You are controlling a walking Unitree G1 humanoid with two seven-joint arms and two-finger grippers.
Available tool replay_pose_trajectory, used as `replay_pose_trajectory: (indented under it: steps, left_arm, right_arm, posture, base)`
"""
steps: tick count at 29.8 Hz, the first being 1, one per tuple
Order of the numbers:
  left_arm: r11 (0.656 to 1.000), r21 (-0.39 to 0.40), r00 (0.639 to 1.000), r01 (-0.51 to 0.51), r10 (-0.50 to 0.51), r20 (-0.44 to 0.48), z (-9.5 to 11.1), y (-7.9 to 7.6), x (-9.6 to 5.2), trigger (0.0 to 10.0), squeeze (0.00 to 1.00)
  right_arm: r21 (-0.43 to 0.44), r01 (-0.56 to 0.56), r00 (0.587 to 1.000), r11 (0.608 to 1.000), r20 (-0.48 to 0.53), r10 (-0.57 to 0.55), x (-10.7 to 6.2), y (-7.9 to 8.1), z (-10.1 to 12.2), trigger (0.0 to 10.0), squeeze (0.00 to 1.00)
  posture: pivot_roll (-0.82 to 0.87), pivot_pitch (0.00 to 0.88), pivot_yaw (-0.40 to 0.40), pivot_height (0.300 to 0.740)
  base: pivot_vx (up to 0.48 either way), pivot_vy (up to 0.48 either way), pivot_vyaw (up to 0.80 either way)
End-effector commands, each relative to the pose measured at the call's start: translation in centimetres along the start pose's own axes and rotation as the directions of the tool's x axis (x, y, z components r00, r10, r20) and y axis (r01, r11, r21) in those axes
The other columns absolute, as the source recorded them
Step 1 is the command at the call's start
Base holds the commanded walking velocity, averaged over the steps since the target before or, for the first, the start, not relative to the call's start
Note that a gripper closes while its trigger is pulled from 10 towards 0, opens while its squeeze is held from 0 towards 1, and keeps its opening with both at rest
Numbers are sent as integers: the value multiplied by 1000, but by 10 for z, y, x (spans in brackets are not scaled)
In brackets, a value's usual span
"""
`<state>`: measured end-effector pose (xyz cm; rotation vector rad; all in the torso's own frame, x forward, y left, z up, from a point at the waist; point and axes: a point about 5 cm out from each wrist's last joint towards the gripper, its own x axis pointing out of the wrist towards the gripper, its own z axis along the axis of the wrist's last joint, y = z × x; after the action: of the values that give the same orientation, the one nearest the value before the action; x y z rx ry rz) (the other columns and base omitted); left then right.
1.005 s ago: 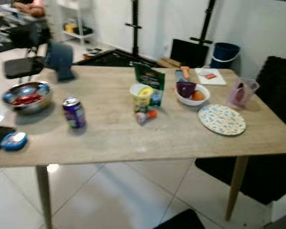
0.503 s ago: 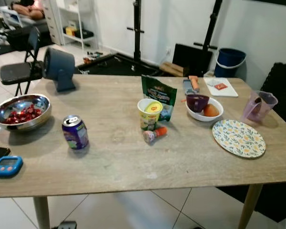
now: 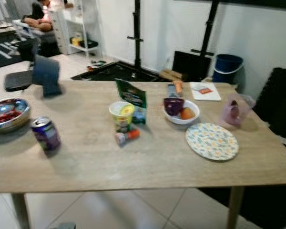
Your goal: Restocking fridge
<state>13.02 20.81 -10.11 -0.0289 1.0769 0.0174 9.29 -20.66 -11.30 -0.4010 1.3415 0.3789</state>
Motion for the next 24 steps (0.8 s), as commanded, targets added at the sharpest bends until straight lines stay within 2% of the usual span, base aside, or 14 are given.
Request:
replay_pose_trajectory:
  steps: [1,8,10,14,24]
  left_arm:
    - [1000,-15,1000,-17,16,-4,-1,4,-1,10000,0]
    - [1000,-20,1000,-22,22,4,1,5,-1,10000,0]
    - [1000,-5,1000,-28,29,4,1,6,-1,10000,0]
    - [998,-32,999,-51,51,13,3,10,-1,10000,0]
    - [994,-69,997,-79,81,15,4,12,-1,10000,0]
  right_arm:
    - [6,12,998,1000,58,-12,0,-2,15,10000,0]
    - [3,10,998,1000,60,-10,0,-2,17,10000,0]
    - [5,9,998,1000,63,-10,0,-2,18,10000,0]
    - [15,10,998,1000,68,-11,0,-2,20,10000,0]
    - [36,10,997,999,80,-13,1,-2,25,10000,0]
  posture:
    - [-13,0,9,740]
    - [-6,0,10,740]
    - [-6,0,12,740]
    - [-7,0,17,740]
    - [-8,0,20,740]
  base:
    - [0,0,0]
    - [0,0,0]
    - [0,-472,0]
    - [0,-472,0]
    - [0,0,0]
